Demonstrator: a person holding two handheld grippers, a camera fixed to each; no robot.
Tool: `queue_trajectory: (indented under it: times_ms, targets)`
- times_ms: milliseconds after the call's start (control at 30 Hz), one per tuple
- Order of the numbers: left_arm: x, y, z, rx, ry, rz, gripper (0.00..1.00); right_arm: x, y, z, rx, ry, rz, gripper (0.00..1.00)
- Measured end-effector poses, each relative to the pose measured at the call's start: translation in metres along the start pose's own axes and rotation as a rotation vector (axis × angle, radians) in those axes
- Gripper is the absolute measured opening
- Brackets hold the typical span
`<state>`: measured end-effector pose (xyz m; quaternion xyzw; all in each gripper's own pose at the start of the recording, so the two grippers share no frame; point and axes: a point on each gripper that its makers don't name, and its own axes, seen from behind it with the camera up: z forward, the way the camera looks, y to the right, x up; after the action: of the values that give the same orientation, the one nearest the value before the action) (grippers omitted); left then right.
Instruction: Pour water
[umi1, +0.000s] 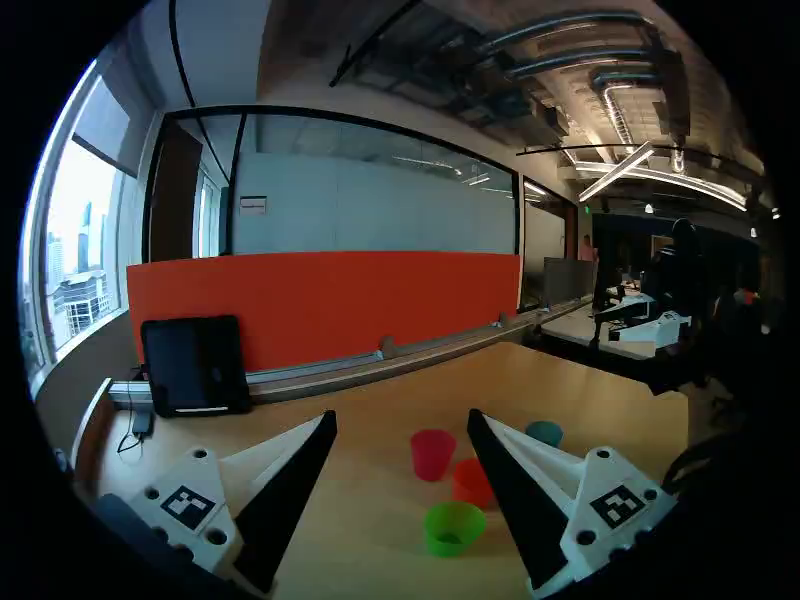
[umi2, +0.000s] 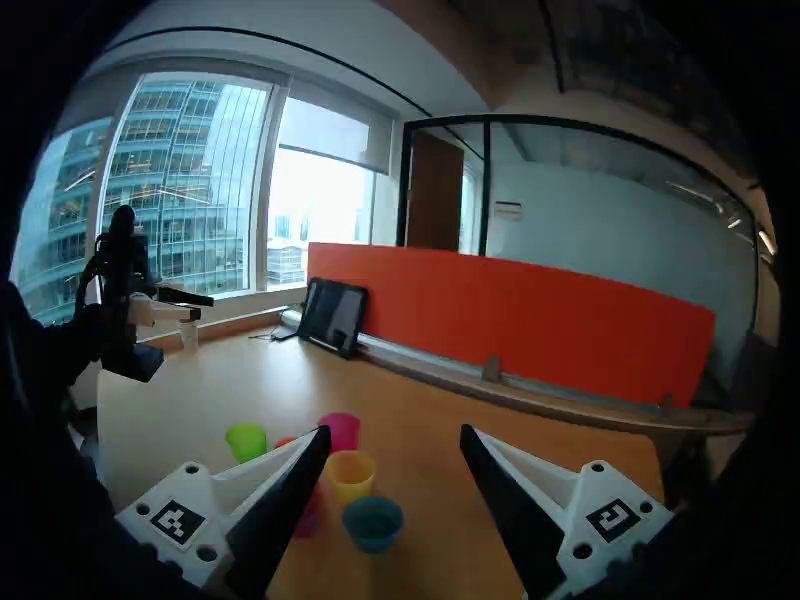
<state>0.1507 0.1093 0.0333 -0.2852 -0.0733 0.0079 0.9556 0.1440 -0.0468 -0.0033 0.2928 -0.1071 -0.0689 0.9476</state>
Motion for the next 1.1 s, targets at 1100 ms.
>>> queue_trajectory:
  times_ms: [1100]
  targets:
    - [-0.132, 0.027, 0.018, -0.072, -0.214, 0.062, 0.97, -0.116, -0.010, 0.033, 0.084, -0.176, -0.004, 1.00]
